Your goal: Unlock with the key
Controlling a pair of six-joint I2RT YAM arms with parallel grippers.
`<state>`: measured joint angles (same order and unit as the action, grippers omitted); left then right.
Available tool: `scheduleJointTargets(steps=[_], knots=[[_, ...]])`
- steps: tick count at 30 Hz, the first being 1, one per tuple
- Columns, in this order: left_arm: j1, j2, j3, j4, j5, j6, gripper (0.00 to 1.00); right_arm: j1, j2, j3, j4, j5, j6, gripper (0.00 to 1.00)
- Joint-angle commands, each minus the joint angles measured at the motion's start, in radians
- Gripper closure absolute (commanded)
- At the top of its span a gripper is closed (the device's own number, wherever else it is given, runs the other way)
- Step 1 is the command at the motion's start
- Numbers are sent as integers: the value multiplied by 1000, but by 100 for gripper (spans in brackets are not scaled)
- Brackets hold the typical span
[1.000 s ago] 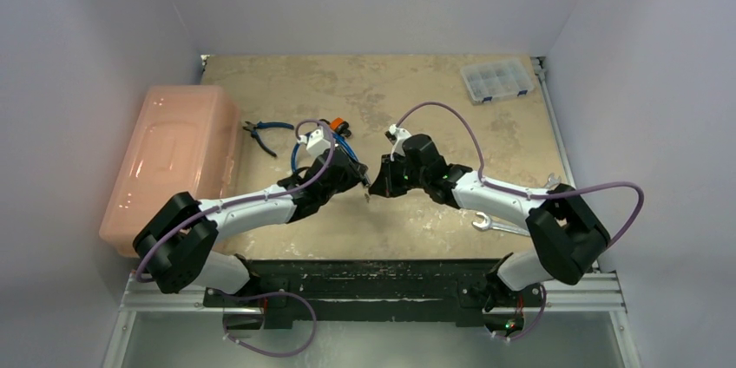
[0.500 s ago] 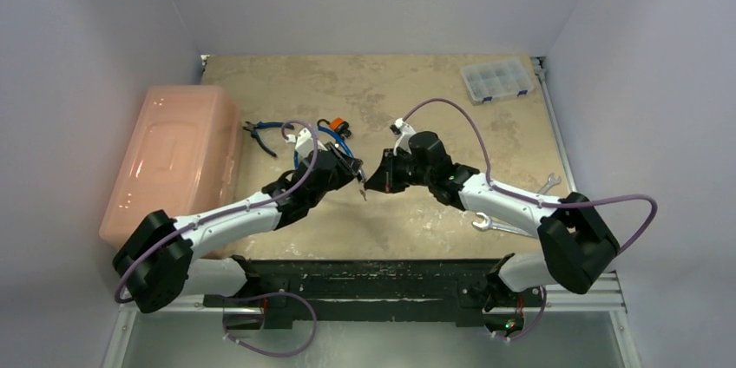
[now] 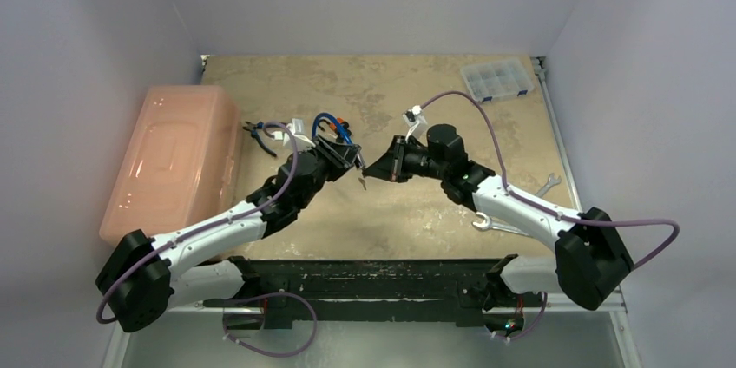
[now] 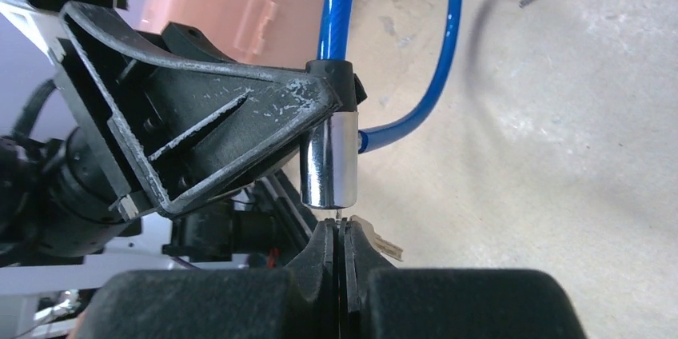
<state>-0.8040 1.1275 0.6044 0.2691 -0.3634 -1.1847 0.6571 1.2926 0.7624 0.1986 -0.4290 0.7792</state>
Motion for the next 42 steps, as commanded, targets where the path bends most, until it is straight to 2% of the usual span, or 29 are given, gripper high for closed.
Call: scheduleJointTargets(steps=[1,11,20,26,31,36,42], knots=[[-18,-64,-34,201,127,-2,100,-34,-7,9,227,-38,92,100],[-18,-130,-112,430,170,25,100,-85,18,-20,508,-157,316,100],[-19,-128,-151,638,242,45,100,-109,113,-63,925,-252,651,100],[-20,-114,-175,777,273,55,100,-110,202,-52,1183,-260,835,100],[-20,-97,-160,874,311,94,100,-110,257,-2,1307,-249,950,100],[-20,-47,-165,1069,343,121,100,-109,332,73,1478,-221,1125,100],[-20,46,-165,1299,389,138,100,-105,321,118,1493,-219,1202,100]])
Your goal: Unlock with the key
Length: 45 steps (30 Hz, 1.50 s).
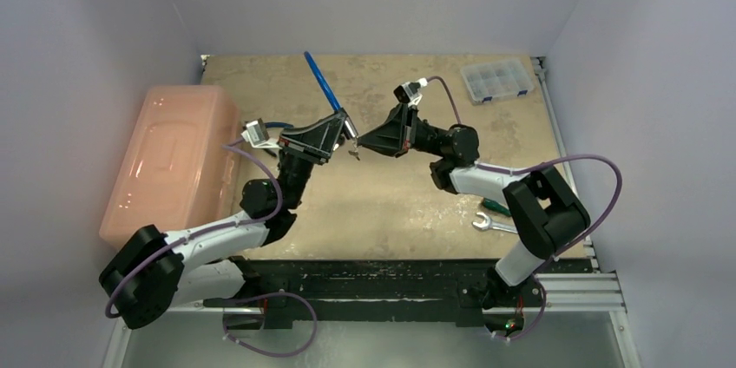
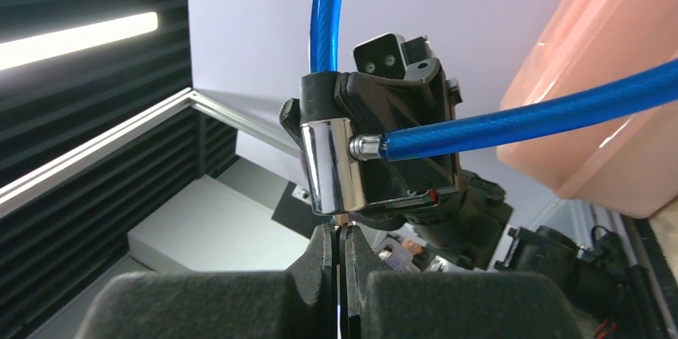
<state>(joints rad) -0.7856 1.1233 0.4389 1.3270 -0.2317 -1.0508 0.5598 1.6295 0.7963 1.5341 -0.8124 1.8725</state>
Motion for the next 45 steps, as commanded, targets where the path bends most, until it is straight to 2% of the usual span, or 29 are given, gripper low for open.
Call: scheduleJointTargets(steps=[1,5,9,12,18,21,24,26,28,30,33,34,36,38,42,45], knots=[[-38,71,6,272,262,-1,100,-8,-18,88,160,165,122,100],[-38,152,38,382,300,-31,100,-5,-18,87,179,161,156,100],[-38,178,74,376,318,-37,100,-6,-41,66,141,134,125,100],[-38,152,87,312,309,-14,100,-8,-77,27,79,94,52,100],[-38,19,100,63,260,84,100,-39,-148,-71,-31,47,-63,99],[-38,-41,114,-133,168,134,100,-67,-183,-116,-60,24,-98,82],[-38,-77,125,-293,97,178,100,-100,-244,-163,-155,3,-173,72],[-38,-88,123,-341,60,196,100,-118,-303,-181,-292,-13,-265,66],[-38,-93,123,-378,27,207,100,-131,-395,-175,-513,-16,-417,54],[-38,-94,123,-415,-6,211,100,-132,-488,-128,-835,27,-635,41],[-38,-93,122,-475,-70,195,100,-128,-596,23,-1379,229,-1044,24],[-38,-91,119,-496,-90,182,100,-123,-617,57,-1480,285,-1128,21],[-38,-78,117,-527,-124,151,100,-124,-642,91,-1612,363,-1254,16],[-38,-62,116,-571,-159,106,100,-119,-644,109,-1698,403,-1314,14],[-38,-16,122,-700,-225,-23,100,-76,-627,92,-1753,449,-1359,12],[-38,29,113,-732,-228,-84,100,-20,-598,76,-1744,476,-1368,11]])
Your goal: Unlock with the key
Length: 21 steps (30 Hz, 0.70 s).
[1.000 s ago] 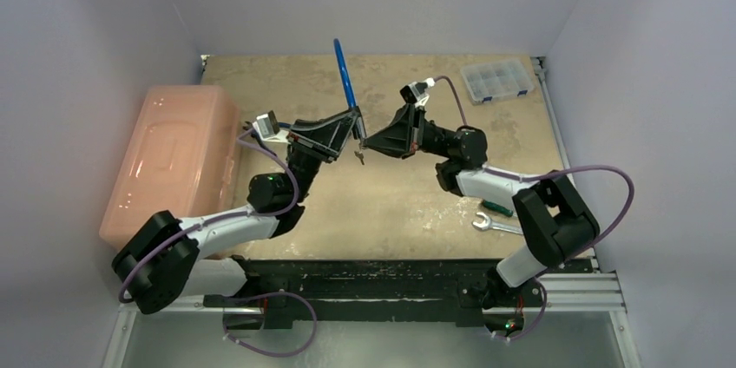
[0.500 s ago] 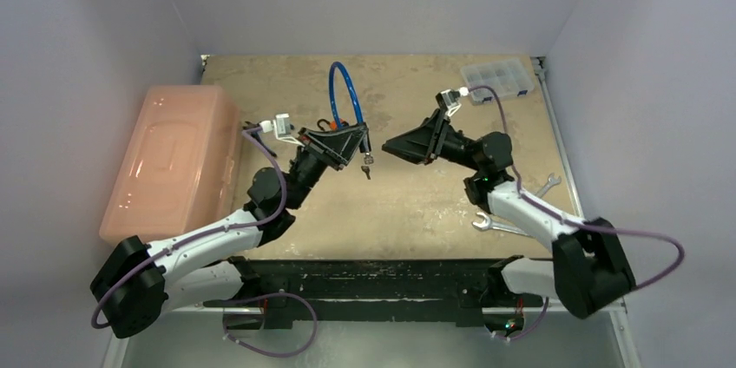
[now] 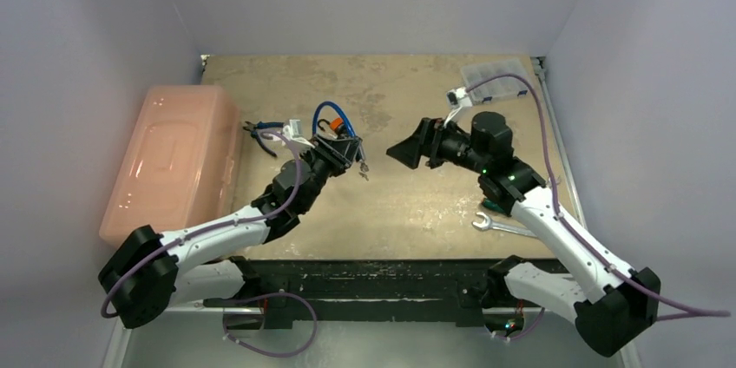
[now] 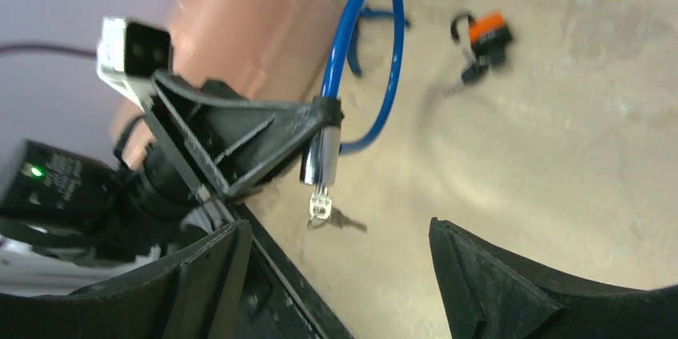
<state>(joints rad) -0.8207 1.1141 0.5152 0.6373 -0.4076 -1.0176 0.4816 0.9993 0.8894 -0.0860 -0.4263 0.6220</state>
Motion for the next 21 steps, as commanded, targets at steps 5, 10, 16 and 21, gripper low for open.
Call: scheduleJointTargets(steps=[5,10,16,21], knots=[[-3,94,12,-25,-20,-185,100,140,116,-26,-64,96,-110,8],[-3,120,-15,3,-1,-216,100,166,203,-33,15,84,-84,8],[-3,138,-27,18,11,-230,100,185,269,-17,67,82,-69,10],[-3,145,-27,23,17,-237,100,191,321,13,81,99,-65,14]])
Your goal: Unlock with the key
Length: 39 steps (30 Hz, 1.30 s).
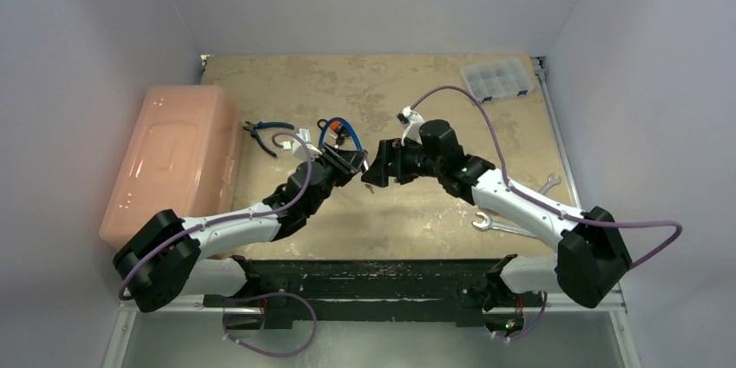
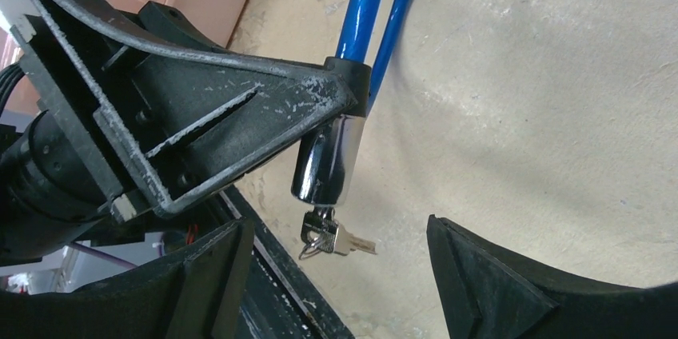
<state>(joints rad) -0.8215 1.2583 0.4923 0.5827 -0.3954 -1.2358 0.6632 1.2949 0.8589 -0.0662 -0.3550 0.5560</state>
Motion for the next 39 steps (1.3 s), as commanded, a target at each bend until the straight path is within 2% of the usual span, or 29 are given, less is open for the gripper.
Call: scheduleJointTargets(steps=[1,14,22,28,31,33,35,37,39], knots=[[-2,1,-4,78,6,-20,100,11,36,51,62,33,-1,15],[-2,-2,-11,80,10,-21,100,14,130,126,83,80,1,30],[-2,-7,-12,82,14,-10,100,15,166,144,83,80,7,53],[-2,-10,-20,78,8,7,100,15,178,134,102,59,18,82],[-2,-15,-13,41,2,13,100,15,173,126,99,63,18,90],[-2,-22,-5,-2,-3,26,91,14,165,112,103,63,18,95],[-2,-44,-2,-48,-13,25,71,14,152,97,111,59,23,98],[-2,-74,3,-106,-30,22,46,15,143,84,118,60,30,100],[-1,-109,22,-193,-53,25,29,15,137,76,121,64,33,100]])
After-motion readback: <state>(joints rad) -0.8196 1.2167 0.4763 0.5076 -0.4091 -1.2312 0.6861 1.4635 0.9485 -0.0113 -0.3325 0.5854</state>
